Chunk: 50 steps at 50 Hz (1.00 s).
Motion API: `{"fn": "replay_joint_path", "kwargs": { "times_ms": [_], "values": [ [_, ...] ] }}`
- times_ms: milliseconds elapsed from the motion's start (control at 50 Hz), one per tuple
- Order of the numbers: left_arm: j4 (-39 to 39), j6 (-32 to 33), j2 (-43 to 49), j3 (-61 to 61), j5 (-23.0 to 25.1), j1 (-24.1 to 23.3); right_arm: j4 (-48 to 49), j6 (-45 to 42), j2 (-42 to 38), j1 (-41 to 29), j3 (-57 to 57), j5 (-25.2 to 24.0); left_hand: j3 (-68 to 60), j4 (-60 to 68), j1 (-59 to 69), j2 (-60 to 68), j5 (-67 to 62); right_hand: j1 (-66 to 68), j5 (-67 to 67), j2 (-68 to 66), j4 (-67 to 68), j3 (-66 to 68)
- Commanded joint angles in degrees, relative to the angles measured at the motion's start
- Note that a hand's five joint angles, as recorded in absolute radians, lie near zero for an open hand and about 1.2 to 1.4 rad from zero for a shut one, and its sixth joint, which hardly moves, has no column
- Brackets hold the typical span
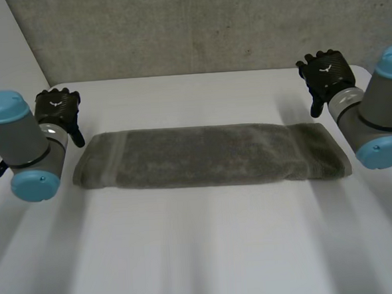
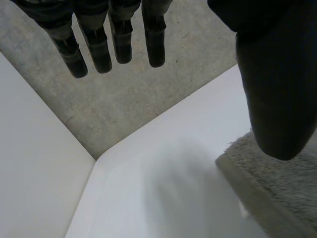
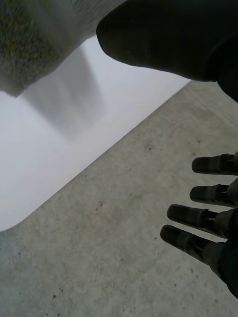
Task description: Fold the towel.
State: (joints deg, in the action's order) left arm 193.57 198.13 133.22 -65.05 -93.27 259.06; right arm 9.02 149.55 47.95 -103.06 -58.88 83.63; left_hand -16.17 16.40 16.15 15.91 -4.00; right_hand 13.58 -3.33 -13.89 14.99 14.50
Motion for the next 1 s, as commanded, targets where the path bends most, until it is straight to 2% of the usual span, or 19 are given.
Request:
{"fn": "replay_joint_path", "kwargs": {
  "times_ms": [20, 100, 200, 380, 420, 560, 600, 660, 760, 940, 960, 980, 1000],
  "values": [
    [-1.5, -5.0, -11.4, -11.6, 0.8, -0.1, -1.2, 4.6, 10.8, 0.7, -12.9, -0.7, 3.1, -3.3, -3.1, -2.8, 0.9, -3.6, 3.3, 3.9, -5.0, -4.5],
    [-0.3, -8.1, -18.7, -20.1, 1.0, -1.8, -3.3, 4.5, 15.5, 0.7, -21.3, -0.8, 3.4, -3.7, -3.4, -3.2, 1.3, -3.6, 3.3, 3.9, -5.0, -4.5],
    [2.4, -9.5, -22.5, -25.5, 1.0, -4.9, -7.4, 3.7, 15.7, 0.8, -25.6, -0.8, 3.6, -3.8, -3.6, -3.3, 1.4, -0.5, 0.3, 0.8, -1.9, -1.4],
    [7.7, -10.0, -22.8, -30.1, 0.8, -7.0, -6.6, 1.0, 10.4, 4.5, -28.9, -0.8, 3.4, -3.7, -3.4, -3.2, 1.3, 5.2, -5.5, -4.9, 3.8, 4.3],
    [8.9, -11.3, -22.3, -30.9, 0.7, -7.3, -4.1, 1.0, 9.2, 5.8, -29.1, -0.9, 3.4, -3.7, -3.4, -3.2, 1.3, 11.1, -11.4, -10.8, 9.7, 10.2],
    [10.2, -14.4, -22.0, -32.0, 0.6, -7.3, -0.7, 1.6, 8.4, 6.9, -29.4, -2.2, 3.4, -3.7, -3.4, -3.2, 1.3, 16.9, -17.1, -16.5, 15.4, 15.9],
    [10.2, -14.7, -22.0, -32.2, 0.6, -7.2, 0.0, 1.9, 7.7, 7.0, -29.4, -3.7, 3.4, -3.7, -3.4, -3.2, 1.3, 23.0, -23.3, -22.7, 21.6, 22.1],
    [10.2, -14.7, -22.0, -32.2, 0.6, -7.1, 0.2, 1.9, 7.4, 7.0, -29.4, -4.4, 3.6, -3.8, -3.6, -3.3, 1.4, 23.9, -24.2, -23.6, 22.5, 23.0],
    [10.2, -14.8, -22.0, -32.2, 0.6, -7.0, 0.9, 2.0, 6.5, 7.4, -29.3, -5.9, 3.6, -3.8, -3.6, -3.3, 1.4, 39.2, -39.4, -38.9, 37.8, 38.3],
    [11.9, -14.7, -22.0, -34.0, 0.7, -7.2, 0.9, 1.4, 4.6, 8.0, -28.3, -6.8, 3.8, -4.0, -3.8, -3.5, 1.6, 48.6, -48.9, -48.3, 47.2, 47.7],
    [12.1, -14.7, -22.0, -34.2, 0.7, -7.3, 0.9, 1.3, 4.6, 8.3, -28.3, -6.9, 3.8, -4.0, -3.8, -3.5, 1.6, 54.1, -54.4, -53.8, 52.7, 53.2],
    [12.1, -14.7, -22.0, -34.2, 0.7, -7.3, 0.9, 1.3, 4.6, 8.3, -28.3, -6.9, 3.8, -4.0, -3.8, -3.5, 1.6, 54.2, -54.5, -53.9, 52.8, 53.3],
    [12.1, -14.7, -22.0, -34.3, 0.6, -7.3, 0.8, 1.3, 4.7, 8.8, -28.1, -6.8, 3.8, -4.0, -3.8, -3.5, 1.6, 62.9, -63.1, -62.5, 61.4, 61.9]
  ]
}}
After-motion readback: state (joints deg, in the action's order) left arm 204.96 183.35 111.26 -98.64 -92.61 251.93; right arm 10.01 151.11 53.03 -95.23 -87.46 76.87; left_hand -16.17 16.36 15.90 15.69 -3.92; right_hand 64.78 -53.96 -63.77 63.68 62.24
